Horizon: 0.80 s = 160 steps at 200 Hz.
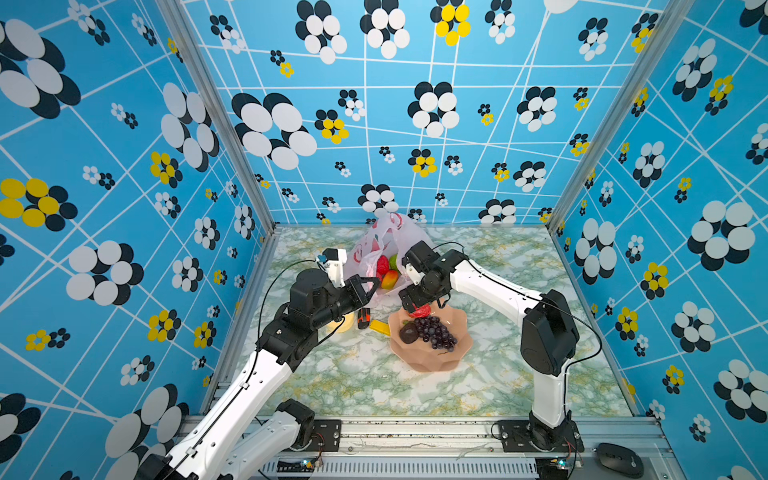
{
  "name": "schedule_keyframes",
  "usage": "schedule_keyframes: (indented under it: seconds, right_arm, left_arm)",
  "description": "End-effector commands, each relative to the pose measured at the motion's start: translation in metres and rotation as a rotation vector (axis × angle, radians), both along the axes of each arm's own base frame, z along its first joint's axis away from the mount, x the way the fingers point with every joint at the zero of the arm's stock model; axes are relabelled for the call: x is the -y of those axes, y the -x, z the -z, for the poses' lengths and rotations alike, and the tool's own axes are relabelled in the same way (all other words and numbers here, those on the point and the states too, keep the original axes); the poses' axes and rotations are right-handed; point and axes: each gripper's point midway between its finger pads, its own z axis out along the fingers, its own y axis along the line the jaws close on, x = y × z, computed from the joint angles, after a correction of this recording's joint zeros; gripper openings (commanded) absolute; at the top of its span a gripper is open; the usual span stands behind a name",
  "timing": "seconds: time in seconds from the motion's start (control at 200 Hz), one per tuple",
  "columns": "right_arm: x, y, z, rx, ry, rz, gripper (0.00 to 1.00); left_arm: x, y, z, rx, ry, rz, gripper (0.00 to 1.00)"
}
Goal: Place the fruits into the plastic bag
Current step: 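Close the right gripper on the red apple in the bowl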
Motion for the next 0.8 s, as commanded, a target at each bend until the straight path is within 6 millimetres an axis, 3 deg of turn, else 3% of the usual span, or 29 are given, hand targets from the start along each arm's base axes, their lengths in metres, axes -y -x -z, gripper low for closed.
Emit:
schedule_keyframes:
  seconds: [0.0,0.435,0.795]
  right_arm:
    - [0.005,0.0,0.004,-0.018,0.039,-0.008,0.97]
    - [0.003,-0.001,0.02,-0.028,0.036,0.018,0.87]
    - [0.0,0.001,0.03,-0.039,0.053,0.018,0.93]
  left_arm:
    - [-0.005,0.001,-0.001,0.007,0.009,-0.016,0.0]
    - [-0.005,0.001,0.003,-0.007,0.012,-0.016,0.0]
    - [-0.006,0.003,0.006,-0.01,0.014,-0.017,0.0]
